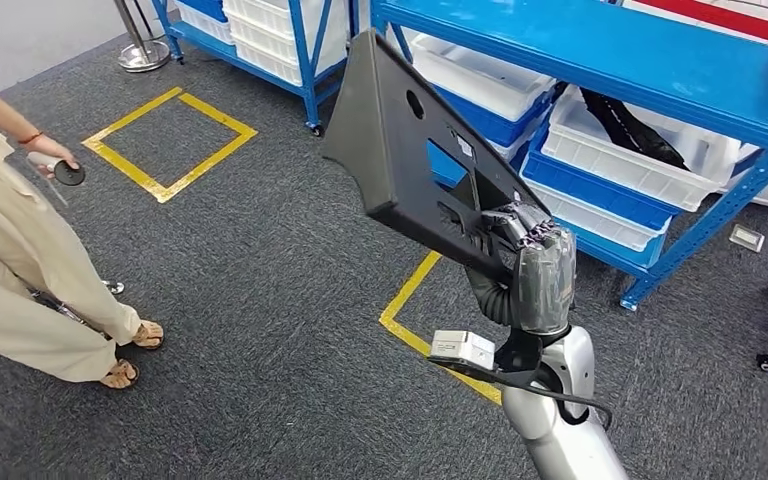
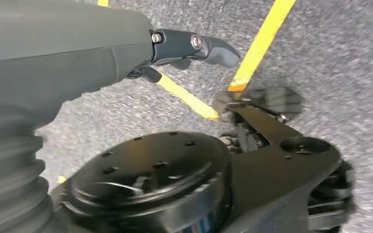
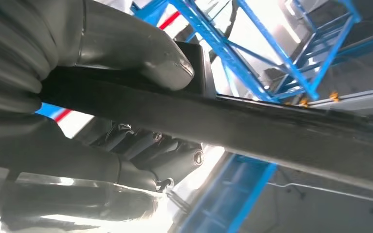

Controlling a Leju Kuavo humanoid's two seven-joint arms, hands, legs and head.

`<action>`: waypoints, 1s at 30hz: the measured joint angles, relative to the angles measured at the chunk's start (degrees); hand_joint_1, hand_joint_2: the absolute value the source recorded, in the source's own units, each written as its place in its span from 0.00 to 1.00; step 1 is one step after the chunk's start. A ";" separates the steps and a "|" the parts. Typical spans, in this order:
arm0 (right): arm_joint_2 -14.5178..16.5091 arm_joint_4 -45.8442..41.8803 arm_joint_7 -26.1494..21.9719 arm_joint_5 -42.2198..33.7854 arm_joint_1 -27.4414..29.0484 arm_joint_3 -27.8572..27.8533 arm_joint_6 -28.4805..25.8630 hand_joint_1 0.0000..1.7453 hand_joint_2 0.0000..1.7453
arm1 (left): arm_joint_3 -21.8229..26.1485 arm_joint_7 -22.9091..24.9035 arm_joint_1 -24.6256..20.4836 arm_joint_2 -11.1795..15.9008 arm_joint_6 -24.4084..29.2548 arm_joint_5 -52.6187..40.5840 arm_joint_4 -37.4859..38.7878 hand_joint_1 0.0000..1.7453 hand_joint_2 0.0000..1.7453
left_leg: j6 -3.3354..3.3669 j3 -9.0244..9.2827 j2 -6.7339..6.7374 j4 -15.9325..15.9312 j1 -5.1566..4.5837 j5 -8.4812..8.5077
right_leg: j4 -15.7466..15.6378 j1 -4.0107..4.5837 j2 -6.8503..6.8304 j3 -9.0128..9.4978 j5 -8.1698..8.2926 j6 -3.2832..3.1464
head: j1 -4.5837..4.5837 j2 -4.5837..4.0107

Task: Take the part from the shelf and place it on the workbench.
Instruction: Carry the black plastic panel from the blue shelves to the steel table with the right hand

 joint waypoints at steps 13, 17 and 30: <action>-1.07 0.44 6.18 19.71 -1.26 1.70 -4.87 1.00 1.00 | 0.34 -0.32 0.33 0.17 -0.11 0.00 0.07 0.00 1.00 | 1.63 5.86 1.29 -12.43 0.85 6.15 | 6.99 -0.06 -2.01 -2.60 -4.94 3.46 | 0.50 0.00; -1.32 0.97 7.05 21.80 -1.34 1.96 -5.16 1.00 1.00 | 0.49 -0.38 0.30 0.14 -0.12 0.02 0.07 0.00 1.00 | 2.29 5.68 -1.49 -12.40 0.29 6.29 | 18.89 0.24 0.73 -9.15 -8.48 3.32 | 0.79 0.00; -2.23 2.23 15.84 35.00 -6.48 4.09 -5.35 1.00 1.00 | 1.59 -0.85 0.34 0.22 0.20 1.35 0.09 0.00 1.00 | -0.02 -0.08 -0.01 -0.58 -0.10 0.23 | 1.49 0.35 0.18 -1.65 0.07 0.04 | 0.36 0.00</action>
